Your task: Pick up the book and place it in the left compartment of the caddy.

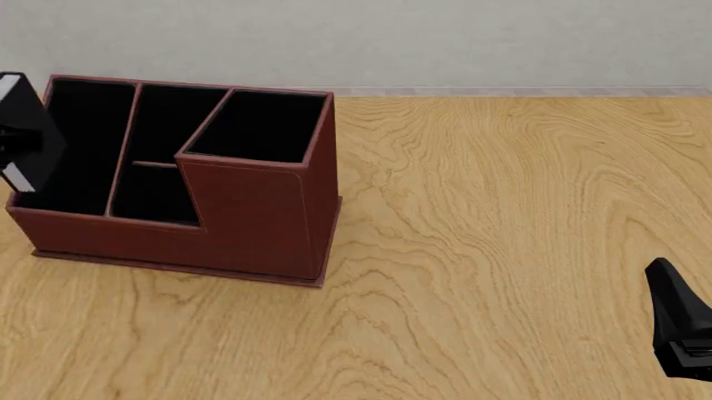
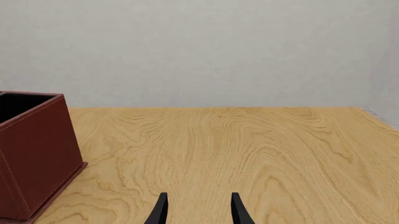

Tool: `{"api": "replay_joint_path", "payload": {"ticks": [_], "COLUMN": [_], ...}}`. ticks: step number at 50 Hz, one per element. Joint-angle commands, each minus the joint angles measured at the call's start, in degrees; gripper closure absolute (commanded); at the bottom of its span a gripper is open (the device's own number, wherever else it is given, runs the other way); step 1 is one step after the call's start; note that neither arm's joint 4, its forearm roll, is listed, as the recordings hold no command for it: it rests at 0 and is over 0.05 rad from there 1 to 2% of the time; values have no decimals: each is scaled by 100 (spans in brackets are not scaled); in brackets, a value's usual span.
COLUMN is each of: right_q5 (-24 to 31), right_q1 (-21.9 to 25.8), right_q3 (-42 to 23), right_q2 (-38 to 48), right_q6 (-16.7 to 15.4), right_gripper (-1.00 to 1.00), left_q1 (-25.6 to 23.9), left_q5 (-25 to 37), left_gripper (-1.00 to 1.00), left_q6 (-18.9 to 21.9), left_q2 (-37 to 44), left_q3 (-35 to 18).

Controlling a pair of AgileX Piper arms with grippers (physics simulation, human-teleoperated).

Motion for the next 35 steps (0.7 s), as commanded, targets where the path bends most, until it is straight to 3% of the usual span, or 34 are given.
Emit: {"api": "replay_joint_path", "payload": {"ticks": [1,35], "right_q5": [-42,-43], "right_q1": [0,-1], "right_q3": [41,41], "right_q2": [0,-2], "right_q6": [-3,-3], "right_gripper": [-100,-100], "left_q1": [41,98], "left_q5": [-155,-528], "left_gripper": [100,100], "left_q6": [91,190], "left_q2": [238,1030], "left_q3": [-190,-594]}}
